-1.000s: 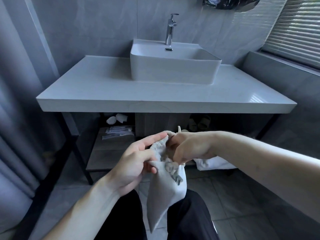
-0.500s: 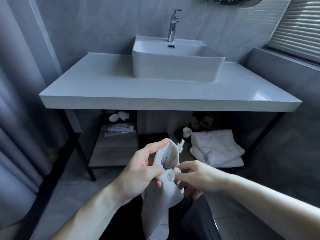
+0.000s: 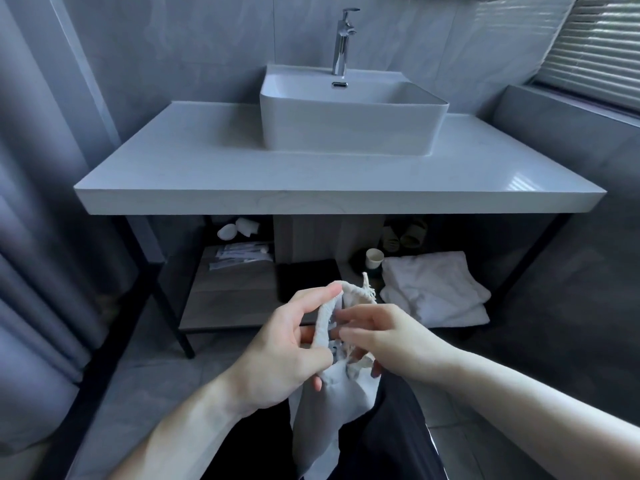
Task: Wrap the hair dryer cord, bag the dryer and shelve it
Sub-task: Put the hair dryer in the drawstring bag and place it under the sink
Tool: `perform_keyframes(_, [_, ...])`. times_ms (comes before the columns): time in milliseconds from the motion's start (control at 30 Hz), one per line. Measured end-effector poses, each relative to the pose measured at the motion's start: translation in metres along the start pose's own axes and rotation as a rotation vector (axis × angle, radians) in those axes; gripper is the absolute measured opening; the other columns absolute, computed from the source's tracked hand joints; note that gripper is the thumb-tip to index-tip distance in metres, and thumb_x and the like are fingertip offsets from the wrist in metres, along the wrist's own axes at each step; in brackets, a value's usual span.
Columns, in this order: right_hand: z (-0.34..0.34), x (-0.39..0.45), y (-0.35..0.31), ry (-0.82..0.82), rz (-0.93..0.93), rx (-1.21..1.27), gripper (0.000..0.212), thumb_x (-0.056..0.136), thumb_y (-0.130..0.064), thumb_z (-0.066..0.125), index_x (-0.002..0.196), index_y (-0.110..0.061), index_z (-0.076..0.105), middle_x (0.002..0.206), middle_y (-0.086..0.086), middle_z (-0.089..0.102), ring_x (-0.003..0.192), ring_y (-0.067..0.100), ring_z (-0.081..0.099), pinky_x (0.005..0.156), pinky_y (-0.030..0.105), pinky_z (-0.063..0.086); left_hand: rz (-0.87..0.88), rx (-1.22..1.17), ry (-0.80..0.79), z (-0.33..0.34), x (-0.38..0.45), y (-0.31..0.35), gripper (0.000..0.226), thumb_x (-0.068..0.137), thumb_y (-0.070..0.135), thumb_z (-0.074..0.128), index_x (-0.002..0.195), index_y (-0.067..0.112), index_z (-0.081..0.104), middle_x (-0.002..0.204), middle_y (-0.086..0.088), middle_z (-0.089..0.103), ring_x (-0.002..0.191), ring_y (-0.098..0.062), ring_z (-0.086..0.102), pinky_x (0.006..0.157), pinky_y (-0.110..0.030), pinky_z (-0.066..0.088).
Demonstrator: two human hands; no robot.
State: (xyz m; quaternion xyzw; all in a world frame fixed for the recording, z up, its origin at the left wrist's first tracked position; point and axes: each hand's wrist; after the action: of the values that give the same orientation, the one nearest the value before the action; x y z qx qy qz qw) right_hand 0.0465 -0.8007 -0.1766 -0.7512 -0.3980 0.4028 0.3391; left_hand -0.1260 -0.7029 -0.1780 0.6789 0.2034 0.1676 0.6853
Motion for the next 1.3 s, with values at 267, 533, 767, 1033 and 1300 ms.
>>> perform_keyframes(267, [-0.017,-0.033,-0.007,-0.048,-0.196,-0.344,0.061,0.092,-0.003,0.058,0.141,-0.040,0.063,0.106,-0.032,0.070,0.066,-0.002,0.062,0.062,0.008,0.045,-0.027,-0.060,0.135,-0.006,0.000,0.008,0.076,0.089,-0.018,0.048,0.153,0.024,0.052,0.154,-0.048,0.033,0.054,-0.013,0.058,0.059,-0.025,0.055])
perform_keyframes(533, [-0.001,-0.038,0.013,0.075,-0.397,-0.342,0.009,0.094,-0.034,0.077,0.092,-0.033,0.069,0.114,-0.018,0.067,0.080,0.009,0.069,0.069,0.016,0.050,-0.017,-0.119,0.274,0.001,0.005,0.006,0.076,0.090,-0.021,0.046,0.141,0.034,0.059,0.152,-0.036,0.048,0.058,-0.011,0.065,0.061,-0.020,0.055])
perform_keyframes(767, [0.007,-0.034,0.007,0.127,-0.437,-0.302,0.052,0.083,-0.040,0.086,0.130,-0.048,0.064,0.137,-0.024,0.056,0.087,0.011,0.074,0.074,0.012,0.052,-0.006,-0.193,0.352,0.002,0.000,0.009,0.075,0.083,-0.009,0.058,0.144,0.033,0.063,0.155,-0.046,0.031,0.080,-0.019,0.067,0.064,-0.021,0.056])
perform_keyframes(1033, [0.010,-0.031,0.000,0.328,-0.593,-0.270,0.008,0.099,-0.027,0.073,0.092,-0.027,0.070,0.086,-0.007,0.071,0.070,0.013,0.061,0.061,0.025,0.049,0.035,-0.173,0.390,-0.002,-0.006,0.012,0.067,0.089,0.000,0.069,0.150,0.026,0.058,0.146,-0.037,0.050,0.067,-0.016,0.070,0.068,-0.025,0.059])
perform_keyframes(1300, [-0.018,-0.044,-0.002,0.462,-0.602,0.038,0.015,0.098,0.000,0.073,0.093,-0.013,0.071,0.101,-0.003,0.081,0.090,0.024,0.078,0.079,0.042,0.061,0.390,0.722,0.484,-0.021,-0.020,-0.003,0.039,0.081,0.004,0.084,0.112,0.028,0.080,0.102,0.014,0.062,0.064,-0.015,0.053,0.063,-0.016,0.048])
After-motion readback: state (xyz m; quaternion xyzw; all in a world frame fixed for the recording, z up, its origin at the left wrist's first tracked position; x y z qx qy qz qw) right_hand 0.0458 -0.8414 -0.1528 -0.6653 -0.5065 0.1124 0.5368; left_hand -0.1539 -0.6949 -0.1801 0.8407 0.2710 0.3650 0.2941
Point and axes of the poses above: each hand's wrist, its own x-axis towards the middle knuckle, its own z-axis out of the palm, y = z × x
